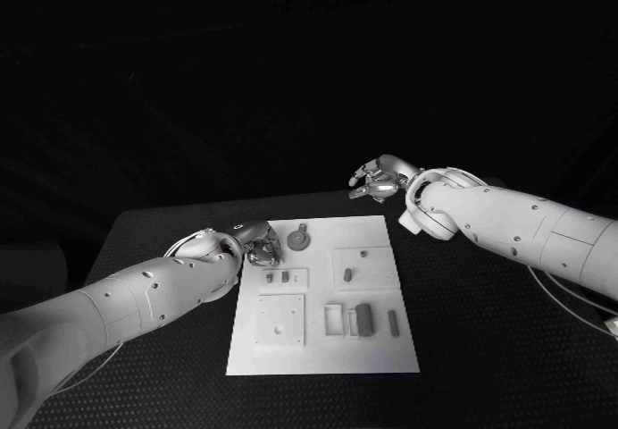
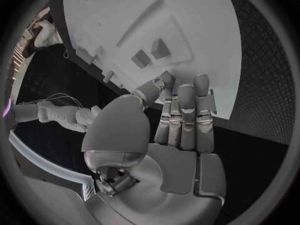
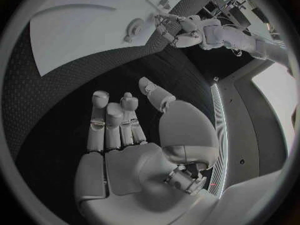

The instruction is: Assemble the parts on the task board

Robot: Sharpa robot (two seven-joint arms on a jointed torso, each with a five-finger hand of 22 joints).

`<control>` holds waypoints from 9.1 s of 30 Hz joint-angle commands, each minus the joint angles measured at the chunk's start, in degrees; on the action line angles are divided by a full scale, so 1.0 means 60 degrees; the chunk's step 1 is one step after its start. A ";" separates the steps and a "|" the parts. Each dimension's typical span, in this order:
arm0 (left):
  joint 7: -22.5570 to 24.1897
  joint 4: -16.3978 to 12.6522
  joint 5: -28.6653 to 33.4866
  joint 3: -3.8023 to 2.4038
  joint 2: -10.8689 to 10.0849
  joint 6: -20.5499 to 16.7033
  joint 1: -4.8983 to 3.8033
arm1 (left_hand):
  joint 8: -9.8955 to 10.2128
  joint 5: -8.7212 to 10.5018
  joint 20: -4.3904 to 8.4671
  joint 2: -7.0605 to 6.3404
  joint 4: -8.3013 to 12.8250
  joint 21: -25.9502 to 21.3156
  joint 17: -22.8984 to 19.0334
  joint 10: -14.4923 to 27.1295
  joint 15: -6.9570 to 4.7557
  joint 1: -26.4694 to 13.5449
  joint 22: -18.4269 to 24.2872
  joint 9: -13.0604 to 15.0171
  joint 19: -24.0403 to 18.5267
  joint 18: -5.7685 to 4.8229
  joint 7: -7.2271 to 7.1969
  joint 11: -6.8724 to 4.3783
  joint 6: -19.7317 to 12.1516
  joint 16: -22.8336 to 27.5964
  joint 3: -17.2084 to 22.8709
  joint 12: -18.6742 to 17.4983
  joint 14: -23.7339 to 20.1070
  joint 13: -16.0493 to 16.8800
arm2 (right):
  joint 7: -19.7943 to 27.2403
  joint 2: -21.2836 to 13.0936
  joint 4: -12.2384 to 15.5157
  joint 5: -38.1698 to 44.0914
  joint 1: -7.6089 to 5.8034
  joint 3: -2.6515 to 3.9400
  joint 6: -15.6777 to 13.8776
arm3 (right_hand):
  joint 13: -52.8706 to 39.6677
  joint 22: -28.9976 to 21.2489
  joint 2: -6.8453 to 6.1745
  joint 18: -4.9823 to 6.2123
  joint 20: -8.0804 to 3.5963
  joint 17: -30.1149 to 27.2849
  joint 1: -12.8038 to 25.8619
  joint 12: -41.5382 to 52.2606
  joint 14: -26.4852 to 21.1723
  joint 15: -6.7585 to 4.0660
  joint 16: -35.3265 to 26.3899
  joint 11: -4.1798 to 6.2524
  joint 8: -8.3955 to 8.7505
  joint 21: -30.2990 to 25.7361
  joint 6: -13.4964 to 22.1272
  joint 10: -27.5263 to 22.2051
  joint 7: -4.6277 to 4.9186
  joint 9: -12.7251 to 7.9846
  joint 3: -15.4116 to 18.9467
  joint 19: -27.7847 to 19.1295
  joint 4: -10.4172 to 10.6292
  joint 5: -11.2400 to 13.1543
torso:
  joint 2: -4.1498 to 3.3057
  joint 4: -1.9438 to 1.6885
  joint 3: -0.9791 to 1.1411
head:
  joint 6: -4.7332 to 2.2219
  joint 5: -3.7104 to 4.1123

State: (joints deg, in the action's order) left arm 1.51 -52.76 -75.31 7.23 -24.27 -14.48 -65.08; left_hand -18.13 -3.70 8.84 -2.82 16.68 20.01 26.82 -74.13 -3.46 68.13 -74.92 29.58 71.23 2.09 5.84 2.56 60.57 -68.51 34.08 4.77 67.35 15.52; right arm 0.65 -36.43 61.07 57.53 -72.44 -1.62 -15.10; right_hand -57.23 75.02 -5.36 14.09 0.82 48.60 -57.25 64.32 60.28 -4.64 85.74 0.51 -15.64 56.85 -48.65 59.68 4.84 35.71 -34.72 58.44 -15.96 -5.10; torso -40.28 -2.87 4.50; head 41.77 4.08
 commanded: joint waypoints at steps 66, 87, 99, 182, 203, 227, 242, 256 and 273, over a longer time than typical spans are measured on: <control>0.0269 -0.0162 0.0194 -0.0037 0.0044 -0.0032 0.0009 | -0.0014 -0.0029 0.0066 0.0118 -0.0021 0.0104 -0.0040 -0.0113 -0.0037 0.0023 -0.0228 0.0033 0.0020 0.0280 0.0035 0.0030 0.0056 -0.0051 0.0100 -0.0017 0.0077 0.0036 | 0.0087 0.0013 -0.0014 0.0013 0.0000 0.0004 0.0105 | 0.0017 0.0144 0.0062 0.0151 0.0006 -0.0002 0.0014 0.0006 -0.0047 0.0010 -0.0029 -0.0317 0.0057 -0.0049 -0.0876 -0.0997 0.0465 -0.0016 -0.0025 -0.0034 0.0004 -0.0056 | -0.0003 0.0002 0.0005 | -0.0019 0.0072; 0.0038 0.0060 0.0031 -0.0003 0.0104 0.0263 0.0007 | -0.0009 -0.0032 0.0071 0.0125 -0.0011 0.0110 -0.0047 -0.0110 -0.0037 0.0037 -0.0229 0.0037 0.0018 0.0281 0.0036 0.0031 0.0046 -0.0056 0.0114 -0.0036 0.0080 0.0040 | 0.0083 0.0009 -0.0016 0.0013 0.0000 0.0004 0.0101 | 0.0020 0.0145 0.0064 0.0151 0.0006 -0.0002 0.0014 0.0009 -0.0047 0.0010 -0.0028 -0.0317 0.0058 -0.0049 -0.0878 -0.0997 0.0465 -0.0016 -0.0024 -0.0034 0.0005 -0.0056 | -0.0004 -0.0001 -0.0001 | 0.0001 0.0081; 0.0073 0.0021 0.0031 -0.0001 0.0070 0.0252 0.0008 | -0.0011 -0.0038 0.0074 0.0123 -0.0008 0.0118 -0.0050 -0.0118 -0.0040 0.0055 -0.0231 0.0042 0.0021 0.0282 0.0032 0.0028 0.0050 -0.0063 0.0123 -0.0041 0.0084 0.0045 | 0.0084 0.0015 -0.0018 0.0013 0.0000 0.0004 0.0102 | 0.0021 0.0145 0.0065 0.0151 0.0006 -0.0002 0.0013 0.0011 -0.0046 0.0009 -0.0028 -0.0317 0.0059 -0.0049 -0.0879 -0.0997 0.0464 -0.0017 -0.0024 -0.0034 0.0004 -0.0056 | -0.0005 0.0000 -0.0003 | 0.0023 0.0064; 0.0129 0.0158 0.0560 0.0239 0.0216 0.0284 0.0029 | 0.0450 0.0034 -0.0020 -0.0150 -0.0018 0.0173 -0.0106 0.0196 0.0073 -0.0052 -0.0226 -0.0091 -0.0152 0.0309 0.0414 0.0147 -0.0853 -0.0165 -0.0081 -0.0145 -0.0096 0.0106 | 0.0084 0.0007 -0.0029 0.0013 0.0000 0.0004 0.0126 | 0.0031 0.0146 0.0067 0.0151 0.0007 -0.0004 0.0012 0.0021 -0.0044 0.0009 -0.0028 -0.0316 0.0064 -0.0049 -0.0884 -0.0992 0.0463 -0.0018 -0.0019 -0.0032 0.0003 -0.0055 | -0.0005 -0.0005 -0.0004 | 0.0039 0.0125; 0.0041 0.0243 0.0560 0.0237 0.0077 0.0176 0.0034 | 0.0646 0.0036 -0.0067 -0.0253 -0.0019 0.0178 -0.0140 0.0391 0.0124 -0.0015 -0.0218 -0.0163 -0.0162 0.0352 0.0554 0.0199 -0.1377 -0.0201 -0.0138 -0.0147 -0.0118 0.0226 | 0.0088 -0.0018 -0.0043 0.0007 0.0001 0.0003 0.0133 | 0.0041 0.0144 0.0054 0.0151 0.0008 -0.0007 0.0013 0.0020 -0.0047 0.0019 -0.0035 -0.0332 0.0119 -0.0055 -0.0797 -0.0995 0.0485 -0.0039 -0.0016 -0.0035 0.0002 -0.0056 | -0.0008 0.0001 -0.0002 | 0.0023 0.0108; -0.0137 0.0531 0.6229 0.0072 -0.1025 0.1525 -0.0427 | 0.0238 0.0051 -0.0336 -0.0006 -0.0055 -0.0672 -0.0718 0.0024 0.0151 -0.0479 0.0080 0.0078 -0.1193 0.0120 0.0396 0.0154 -0.0932 0.0874 -0.0137 0.0239 -0.1088 0.0626 | 0.0572 -0.0887 0.0794 0.1336 0.0224 -0.0016 0.0782 | 0.2975 -0.0002 -0.0050 0.0151 0.0397 -0.0805 -0.1106 -0.3309 -0.0542 0.0394 -0.1242 -0.0702 0.0430 -0.0786 -0.0171 -0.1202 0.0771 -0.0159 -0.0220 -0.0774 -0.0071 -0.0047 | 0.0003 -0.0038 -0.0018 | -0.0106 0.0283; 0.0593 -0.1363 1.0216 -0.0177 -0.2575 0.2636 -0.0704 | 0.0340 0.0104 -0.1140 -0.0138 -0.0027 -0.2733 -0.1716 0.1083 0.1206 -0.0803 0.1752 0.0173 -0.2741 -0.0247 0.0485 0.0597 -0.1535 0.4277 -0.0471 -0.0168 -0.2157 0.0370 | 0.0538 -0.1463 0.1454 0.5053 0.0706 -0.0228 0.0397 | 0.6564 -0.0015 -0.0317 0.0151 0.0284 -0.1128 -0.1303 -0.7786 0.0079 0.0686 -0.1361 -0.1046 0.0271 -0.0980 -0.0353 0.0243 0.0812 -0.0621 -0.0169 -0.0201 -0.0090 -0.0062 | -0.0005 -0.0019 -0.0030 | -0.0237 0.0289; 0.0796 -0.2488 1.0216 -0.0210 -0.3064 0.2208 -0.0703 | 0.0336 0.0021 -0.1221 -0.0134 -0.0027 -0.2723 -0.1574 0.1259 0.1277 -0.0599 0.2119 0.0186 -0.2781 -0.0209 0.0544 0.0705 -0.1605 0.4703 -0.0340 -0.0170 -0.2071 0.0213 | 0.0179 -0.1383 0.1835 0.6494 0.1169 -0.0527 0.0024 | 0.7214 -0.0063 -0.0452 0.0151 0.0264 -0.1267 -0.1272 -0.8671 0.0204 0.0811 -0.1633 -0.1181 0.0177 -0.1216 -0.0496 0.0341 0.0773 -0.0803 -0.0240 -0.0103 -0.0074 -0.0063 | -0.0004 -0.0029 -0.0029 | -0.0184 0.0257; 0.0770 -0.2516 1.0159 -0.0210 -0.3035 0.2151 -0.0701 | 0.0357 0.0023 -0.1257 -0.0160 -0.0039 -0.2713 -0.1471 0.1349 0.1313 -0.0641 0.2241 0.0179 -0.2810 -0.0199 0.0658 0.0804 -0.1662 0.4854 -0.0369 -0.0163 -0.2056 0.0148 | -0.0197 -0.1051 0.1644 0.6985 0.1445 -0.0611 -0.0809 | 0.7897 -0.0191 -0.0389 0.0151 0.0370 -0.1451 -0.1682 -0.9360 0.0261 0.0971 -0.2118 -0.1354 0.0168 -0.1593 -0.0509 0.0220 0.0752 -0.1060 -0.0278 -0.0143 -0.0114 -0.0054 | -0.0003 -0.0029 -0.0016 | -0.0113 0.0207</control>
State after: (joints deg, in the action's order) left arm 5.29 -67.78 -14.72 6.03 -42.59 -1.41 -69.24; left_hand -16.25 -3.26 1.44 -3.43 16.44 3.77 17.92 -66.41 4.12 64.04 -61.55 30.62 54.46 0.86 9.49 7.38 50.55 -39.61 31.63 3.93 54.85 16.47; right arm 0.42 -42.92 71.12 97.61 -63.95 -5.22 -18.74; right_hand -9.90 73.86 -7.74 13.34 2.90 39.85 -66.95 8.53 61.64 1.00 73.30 -7.59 -14.68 47.59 -51.69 60.65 9.15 29.41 -36.41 57.22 -16.65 -5.32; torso -40.29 -3.03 4.40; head 41.03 5.37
